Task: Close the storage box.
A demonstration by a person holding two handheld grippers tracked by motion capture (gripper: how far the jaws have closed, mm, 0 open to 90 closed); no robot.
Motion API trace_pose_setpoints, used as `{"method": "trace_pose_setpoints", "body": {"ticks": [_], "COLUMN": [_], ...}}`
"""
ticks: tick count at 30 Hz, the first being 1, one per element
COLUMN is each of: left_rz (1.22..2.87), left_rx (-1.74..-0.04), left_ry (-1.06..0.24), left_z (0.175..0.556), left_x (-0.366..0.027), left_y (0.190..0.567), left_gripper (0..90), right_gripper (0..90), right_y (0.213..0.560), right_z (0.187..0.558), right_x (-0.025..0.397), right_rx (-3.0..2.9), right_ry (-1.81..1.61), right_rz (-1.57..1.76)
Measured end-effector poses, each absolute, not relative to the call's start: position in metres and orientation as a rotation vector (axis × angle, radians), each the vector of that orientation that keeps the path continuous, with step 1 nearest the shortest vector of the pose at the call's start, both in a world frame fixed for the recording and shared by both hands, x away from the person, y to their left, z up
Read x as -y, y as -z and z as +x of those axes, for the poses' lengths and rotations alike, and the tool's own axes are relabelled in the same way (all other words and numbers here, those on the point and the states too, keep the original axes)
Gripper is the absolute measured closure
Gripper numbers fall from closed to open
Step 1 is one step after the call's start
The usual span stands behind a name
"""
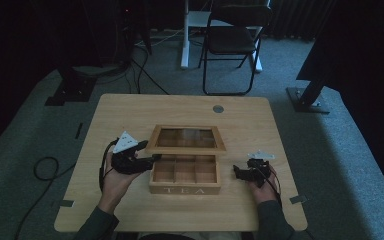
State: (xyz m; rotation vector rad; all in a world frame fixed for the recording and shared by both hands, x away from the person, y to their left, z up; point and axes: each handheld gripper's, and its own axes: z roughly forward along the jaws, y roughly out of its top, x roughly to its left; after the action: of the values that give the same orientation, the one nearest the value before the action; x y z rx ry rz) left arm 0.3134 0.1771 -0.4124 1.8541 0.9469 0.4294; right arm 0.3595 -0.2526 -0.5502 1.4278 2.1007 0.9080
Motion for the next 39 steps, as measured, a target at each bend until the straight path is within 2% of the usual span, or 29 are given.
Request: {"method": "trace_pose_setpoints", "body": {"ticks": [39], "left_rz": [1.878], "left_rx": [-0.978], "left_ry": [-0.381], "left_z": [0.3], "left_x": [-0.178], "left_y": [0.437], "left_gripper": [31.8], "right_gripper": [13.8], "right_y": [0.55], "right_z": [0.359], "right_x": [0.252], "right_rx": [-2.1], "right_ry": [-0.908], "right_rz": [1.433]}}
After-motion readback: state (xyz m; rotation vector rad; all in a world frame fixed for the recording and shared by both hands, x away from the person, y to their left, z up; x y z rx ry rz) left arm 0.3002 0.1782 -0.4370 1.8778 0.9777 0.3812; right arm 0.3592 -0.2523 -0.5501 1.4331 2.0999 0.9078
